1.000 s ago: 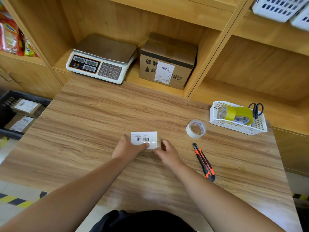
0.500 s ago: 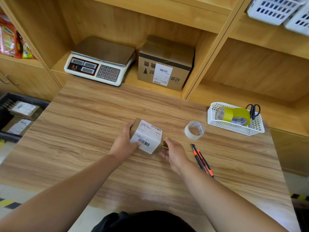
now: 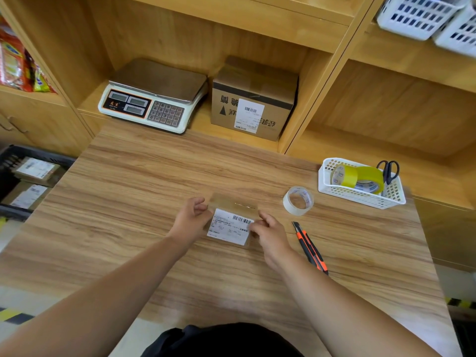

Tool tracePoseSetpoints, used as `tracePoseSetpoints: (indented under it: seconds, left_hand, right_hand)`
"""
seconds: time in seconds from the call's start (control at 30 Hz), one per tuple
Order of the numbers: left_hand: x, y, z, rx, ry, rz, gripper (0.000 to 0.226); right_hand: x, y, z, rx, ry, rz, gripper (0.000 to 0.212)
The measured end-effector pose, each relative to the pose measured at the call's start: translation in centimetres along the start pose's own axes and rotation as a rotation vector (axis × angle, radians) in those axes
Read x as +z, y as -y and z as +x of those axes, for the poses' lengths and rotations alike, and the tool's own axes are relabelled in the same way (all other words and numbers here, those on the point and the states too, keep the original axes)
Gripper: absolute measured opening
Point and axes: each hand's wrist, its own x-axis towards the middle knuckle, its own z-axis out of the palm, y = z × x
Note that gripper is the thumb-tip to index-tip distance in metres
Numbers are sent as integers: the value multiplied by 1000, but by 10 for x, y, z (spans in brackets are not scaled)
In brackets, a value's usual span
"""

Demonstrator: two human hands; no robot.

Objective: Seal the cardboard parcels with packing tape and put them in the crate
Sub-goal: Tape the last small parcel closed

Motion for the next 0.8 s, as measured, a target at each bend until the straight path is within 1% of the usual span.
tracePoseSetpoints:
  seconds: [0.07,0.13,0.17,0.2,0.3,0.4,0.5,0.53,0.6,0.67,0.73,0.8]
  left_hand:
    - [-1,3,-1,-18,-4,16,38]
    - [-1,5,-2,-8,26,47,22]
    - [-1,6,-4,10,36,57,14]
    - [1,7,-5,19,30,64,14]
    - [4,5,-11,13,-43,62,15]
    - [5,8,-10,-7,-69,64,11]
    - [9,10,-7,-48,-74,124,23]
    - [11,11,-4,-74,-78,171,31]
    - [17,13,4,-131,-87,295,56]
    - [22,15,12,-172,-81,405,79]
    - [27,17,16,-171,-48,433,90]
    - [28,22,17,-154,-31,397,89]
  right_hand:
    - [-1,-1,1,10,-4,59,38]
    - [-3,-1,2,3,-28,55,18]
    - [-4,-3,4,-6,-40,39,9]
    - [-5,-4,5,-14,-46,24,5]
    - [-5,-7,7,-19,-56,-5,8]
    - [1,-10,6,-30,-62,-62,13]
    - [10,-11,5,-57,-63,-198,29]
    - [14,-10,6,-70,-62,-257,34]
    - [22,-11,10,-105,-79,-402,42]
    - [29,-11,15,-103,-81,-542,53]
    - [37,-11,17,-49,-86,-604,67]
    - [43,-12,19,-24,-107,-589,66]
